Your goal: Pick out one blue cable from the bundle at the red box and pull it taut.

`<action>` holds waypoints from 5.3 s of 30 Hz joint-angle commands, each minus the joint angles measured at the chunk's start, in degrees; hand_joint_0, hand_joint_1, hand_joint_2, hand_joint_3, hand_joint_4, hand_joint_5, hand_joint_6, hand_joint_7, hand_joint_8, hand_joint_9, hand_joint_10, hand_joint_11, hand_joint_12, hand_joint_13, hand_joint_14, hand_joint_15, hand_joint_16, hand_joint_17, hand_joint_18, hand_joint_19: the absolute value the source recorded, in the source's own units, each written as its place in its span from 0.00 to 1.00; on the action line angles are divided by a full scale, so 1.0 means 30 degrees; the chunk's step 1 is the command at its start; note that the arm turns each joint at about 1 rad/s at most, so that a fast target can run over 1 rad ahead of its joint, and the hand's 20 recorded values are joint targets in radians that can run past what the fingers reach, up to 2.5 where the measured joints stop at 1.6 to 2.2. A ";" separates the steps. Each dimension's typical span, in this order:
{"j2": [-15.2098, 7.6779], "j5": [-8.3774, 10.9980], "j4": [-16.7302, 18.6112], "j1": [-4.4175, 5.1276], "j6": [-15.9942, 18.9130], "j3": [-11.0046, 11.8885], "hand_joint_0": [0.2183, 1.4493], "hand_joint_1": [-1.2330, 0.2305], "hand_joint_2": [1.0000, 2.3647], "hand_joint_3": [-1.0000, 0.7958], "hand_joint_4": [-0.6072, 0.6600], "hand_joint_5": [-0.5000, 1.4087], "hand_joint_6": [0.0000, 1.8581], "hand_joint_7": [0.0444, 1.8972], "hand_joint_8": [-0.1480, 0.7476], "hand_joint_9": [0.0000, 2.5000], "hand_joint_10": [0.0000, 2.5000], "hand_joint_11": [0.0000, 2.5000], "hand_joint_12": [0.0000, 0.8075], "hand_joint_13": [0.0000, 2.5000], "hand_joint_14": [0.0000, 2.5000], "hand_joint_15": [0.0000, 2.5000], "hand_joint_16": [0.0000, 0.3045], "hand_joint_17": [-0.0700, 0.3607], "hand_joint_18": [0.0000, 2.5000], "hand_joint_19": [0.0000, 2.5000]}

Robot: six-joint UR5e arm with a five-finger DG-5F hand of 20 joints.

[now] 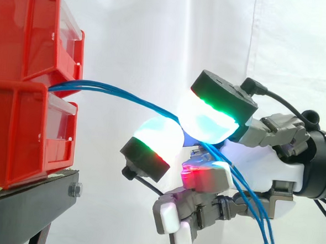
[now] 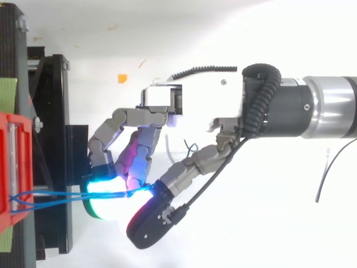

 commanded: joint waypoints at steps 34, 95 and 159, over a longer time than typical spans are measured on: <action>0.0000 -0.1260 -0.0723 -0.0901 -0.0363 0.0815 0.34 0.25 0.01 0.44 0.48 0.21 0.49 0.55 0.48 0.51 0.01 0.38 0.42 0.36 0.01 0.24 0.15 0.40 0.32 0.25; 0.0000 -0.1524 -0.1133 -0.1047 -0.0685 0.1167 0.41 0.21 0.01 0.39 0.46 0.20 0.50 0.62 0.48 0.50 0.01 0.36 0.42 0.36 0.01 0.23 0.16 0.41 0.34 0.25; 0.0000 -0.1582 -0.1368 -0.1106 -0.0656 0.1196 0.43 0.22 0.00 0.28 0.37 0.21 0.51 0.62 0.49 0.53 0.01 0.37 0.41 0.40 0.01 0.24 0.15 0.40 0.39 0.26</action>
